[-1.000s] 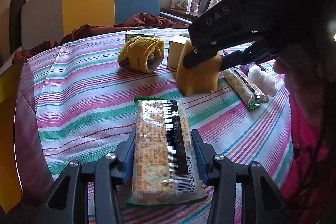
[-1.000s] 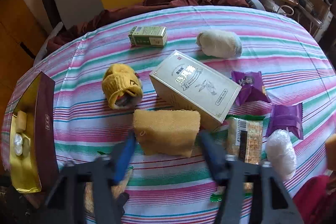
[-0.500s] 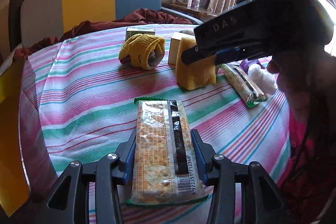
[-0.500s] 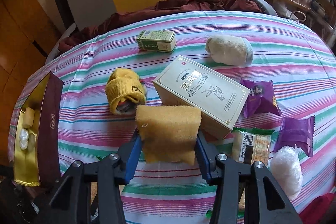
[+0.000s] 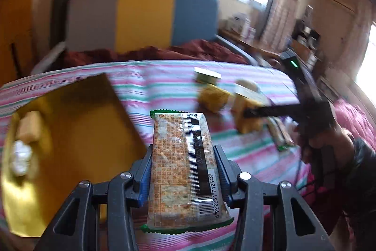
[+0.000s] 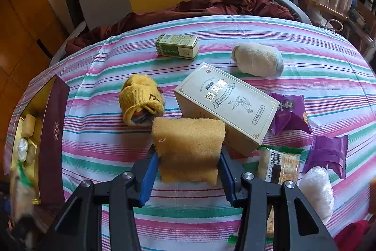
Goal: Organize objects
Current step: 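Lower the cracker packet into the gold tray and open the left tool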
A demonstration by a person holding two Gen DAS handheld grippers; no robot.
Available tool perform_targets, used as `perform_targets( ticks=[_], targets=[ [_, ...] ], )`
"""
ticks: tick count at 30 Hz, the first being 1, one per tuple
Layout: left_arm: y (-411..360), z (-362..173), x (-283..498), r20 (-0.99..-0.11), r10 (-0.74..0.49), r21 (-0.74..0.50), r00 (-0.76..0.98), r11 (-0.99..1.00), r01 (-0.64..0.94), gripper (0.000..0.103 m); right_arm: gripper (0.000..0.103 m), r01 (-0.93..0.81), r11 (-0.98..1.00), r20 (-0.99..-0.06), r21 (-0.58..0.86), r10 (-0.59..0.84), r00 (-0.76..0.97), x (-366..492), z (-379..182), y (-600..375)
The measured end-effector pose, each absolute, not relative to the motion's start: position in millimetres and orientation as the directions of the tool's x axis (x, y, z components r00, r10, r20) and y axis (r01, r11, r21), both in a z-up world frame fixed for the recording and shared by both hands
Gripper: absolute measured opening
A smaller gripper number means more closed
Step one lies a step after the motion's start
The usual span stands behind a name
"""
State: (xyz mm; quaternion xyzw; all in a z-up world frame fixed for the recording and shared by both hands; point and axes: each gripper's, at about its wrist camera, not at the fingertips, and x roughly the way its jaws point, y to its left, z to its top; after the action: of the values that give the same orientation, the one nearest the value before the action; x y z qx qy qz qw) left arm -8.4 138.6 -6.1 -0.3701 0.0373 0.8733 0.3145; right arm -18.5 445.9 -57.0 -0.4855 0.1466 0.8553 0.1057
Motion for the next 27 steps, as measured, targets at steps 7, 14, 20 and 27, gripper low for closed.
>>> perform_targets(
  ticks=[7, 14, 20, 27],
  targets=[
    [16, -8, -57, -0.729, 0.264, -0.119, -0.632, -0.958, -0.262, 0.047, 0.049, -0.315, -0.940, -0.863, 0.130, 0.048, -0.503, -19, -58, 443],
    [-22, -49, -84, -0.813, 0.176, -0.111, -0.554, -0.983, -0.149, 0.047, 0.049, -0.309, -0.944, -0.864, 0.119, 0.055, -0.501, -19, -58, 441],
    [-23, -70, -95, -0.845, 0.147, -0.094, -0.514, -0.987, -0.128, 0.047, 0.049, -0.308, -0.944, -0.864, 0.115, 0.057, -0.499, -19, -58, 440],
    [-20, -82, -101, -0.858, 0.109, -0.055, -0.502, -0.991, -0.122, 0.047, 0.049, -0.307, -0.945, -0.865, 0.112, 0.059, -0.498, -20, -58, 440]
  ],
)
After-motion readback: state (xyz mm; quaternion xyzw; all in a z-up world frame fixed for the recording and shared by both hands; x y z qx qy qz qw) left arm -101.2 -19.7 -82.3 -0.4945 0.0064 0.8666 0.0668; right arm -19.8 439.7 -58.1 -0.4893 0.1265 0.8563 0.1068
